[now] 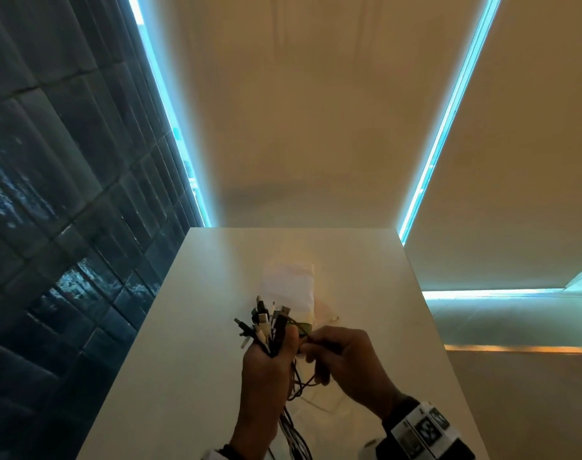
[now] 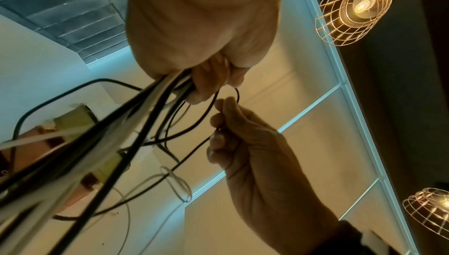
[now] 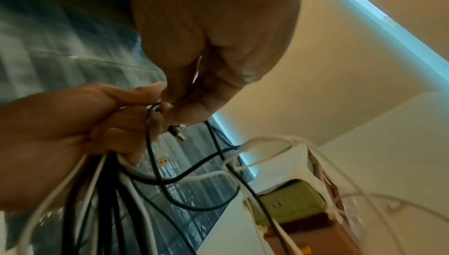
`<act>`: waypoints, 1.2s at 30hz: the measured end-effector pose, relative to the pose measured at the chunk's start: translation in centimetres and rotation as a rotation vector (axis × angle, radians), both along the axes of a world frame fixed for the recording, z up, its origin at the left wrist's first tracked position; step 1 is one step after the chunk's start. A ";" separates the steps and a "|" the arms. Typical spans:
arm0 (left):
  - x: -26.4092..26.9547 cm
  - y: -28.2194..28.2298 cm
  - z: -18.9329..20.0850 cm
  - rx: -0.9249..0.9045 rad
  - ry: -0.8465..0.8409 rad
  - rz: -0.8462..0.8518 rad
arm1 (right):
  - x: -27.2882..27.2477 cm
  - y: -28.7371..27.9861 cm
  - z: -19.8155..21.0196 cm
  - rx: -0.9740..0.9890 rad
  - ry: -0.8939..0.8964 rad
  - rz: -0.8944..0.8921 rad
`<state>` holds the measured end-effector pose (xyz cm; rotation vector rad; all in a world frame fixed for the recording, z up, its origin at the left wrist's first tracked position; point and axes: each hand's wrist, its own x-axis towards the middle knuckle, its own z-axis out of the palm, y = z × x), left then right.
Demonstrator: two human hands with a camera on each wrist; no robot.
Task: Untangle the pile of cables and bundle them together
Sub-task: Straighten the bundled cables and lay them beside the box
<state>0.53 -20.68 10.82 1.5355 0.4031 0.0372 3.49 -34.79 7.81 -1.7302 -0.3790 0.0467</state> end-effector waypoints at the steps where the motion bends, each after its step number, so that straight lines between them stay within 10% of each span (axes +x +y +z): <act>1: 0.1 0.0 -0.2 0.013 0.003 -0.012 | -0.1 0.3 0.2 -0.033 -0.061 0.043; 7: -0.4 0.7 -0.6 -0.067 -0.008 -0.028 | 0.0 0.3 -0.3 -0.187 -0.180 0.158; 23: -2.8 3.6 2.3 -0.381 -0.109 0.117 | 4.4 -5.0 -8.9 -0.247 0.215 -0.136; 36: -2.3 3.6 2.5 -0.360 -0.074 0.044 | -3.7 -2.1 0.8 -0.045 0.452 0.246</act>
